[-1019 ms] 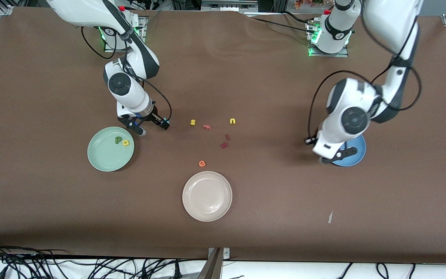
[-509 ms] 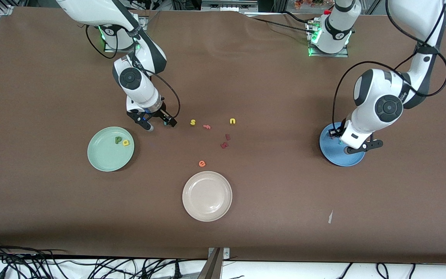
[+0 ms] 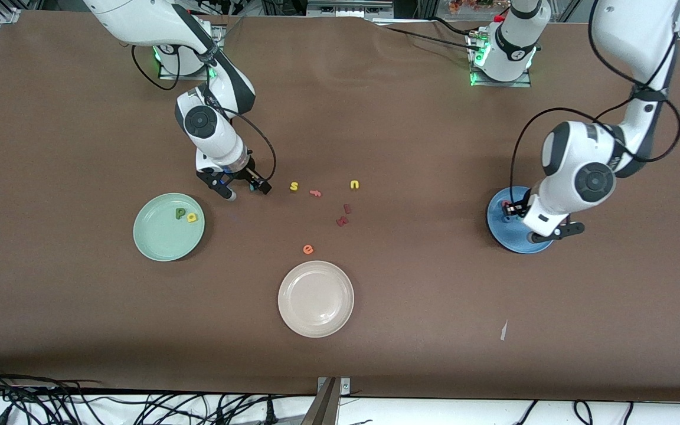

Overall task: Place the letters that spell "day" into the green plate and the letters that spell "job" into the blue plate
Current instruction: 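Lift teal y with the right gripper while the left gripper returns to rest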

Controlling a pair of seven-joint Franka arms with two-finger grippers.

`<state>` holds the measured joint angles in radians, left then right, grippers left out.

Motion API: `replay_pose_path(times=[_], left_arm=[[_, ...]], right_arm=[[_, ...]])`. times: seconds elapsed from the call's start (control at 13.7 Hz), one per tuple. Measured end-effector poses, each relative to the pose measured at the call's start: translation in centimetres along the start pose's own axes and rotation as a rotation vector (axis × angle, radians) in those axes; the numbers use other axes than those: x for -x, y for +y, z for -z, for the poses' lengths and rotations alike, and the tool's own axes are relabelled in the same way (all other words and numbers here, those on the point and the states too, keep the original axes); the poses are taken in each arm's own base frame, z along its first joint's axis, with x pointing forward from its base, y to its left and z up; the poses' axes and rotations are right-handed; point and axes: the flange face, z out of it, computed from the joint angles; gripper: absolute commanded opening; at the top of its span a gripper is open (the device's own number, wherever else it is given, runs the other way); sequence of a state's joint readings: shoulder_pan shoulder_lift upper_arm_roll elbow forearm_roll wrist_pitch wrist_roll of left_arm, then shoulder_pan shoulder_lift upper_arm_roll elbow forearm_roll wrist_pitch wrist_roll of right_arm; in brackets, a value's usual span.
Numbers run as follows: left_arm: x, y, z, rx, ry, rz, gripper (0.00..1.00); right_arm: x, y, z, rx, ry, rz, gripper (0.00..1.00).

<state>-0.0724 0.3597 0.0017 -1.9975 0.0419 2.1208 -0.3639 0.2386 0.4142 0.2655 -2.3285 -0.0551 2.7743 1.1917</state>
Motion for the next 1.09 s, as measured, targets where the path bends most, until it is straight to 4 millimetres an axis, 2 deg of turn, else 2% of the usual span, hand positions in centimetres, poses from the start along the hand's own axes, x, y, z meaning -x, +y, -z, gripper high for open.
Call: replay_pose_path(times=[0.22, 0.36, 0.65, 1.09], left_arm=[[-1.4, -2.7, 7.3, -0.016, -0.066, 0.049, 1.00], [-1.6, -4.1, 10.7, -0.021, -0.095, 0.066, 1.00], [-1.3, -5.7, 16.0, -0.026, -0.143, 0.008, 1.00], [-2.3, -9.4, 22.3, 0.088, -0.069, -0.011, 1.00]], right_arm=[[-0.4, 0.2, 0.0, 0.000, 0.007, 0.000, 0.81], [-0.5, 0.2, -0.1, 0.001, 0.007, -0.001, 0.74], [-0.4, 0.2, -0.1, -0.002, 0.009, 0.001, 0.56], [-0.3, 0.1, 0.0, -0.007, 0.011, 0.006, 0.43]])
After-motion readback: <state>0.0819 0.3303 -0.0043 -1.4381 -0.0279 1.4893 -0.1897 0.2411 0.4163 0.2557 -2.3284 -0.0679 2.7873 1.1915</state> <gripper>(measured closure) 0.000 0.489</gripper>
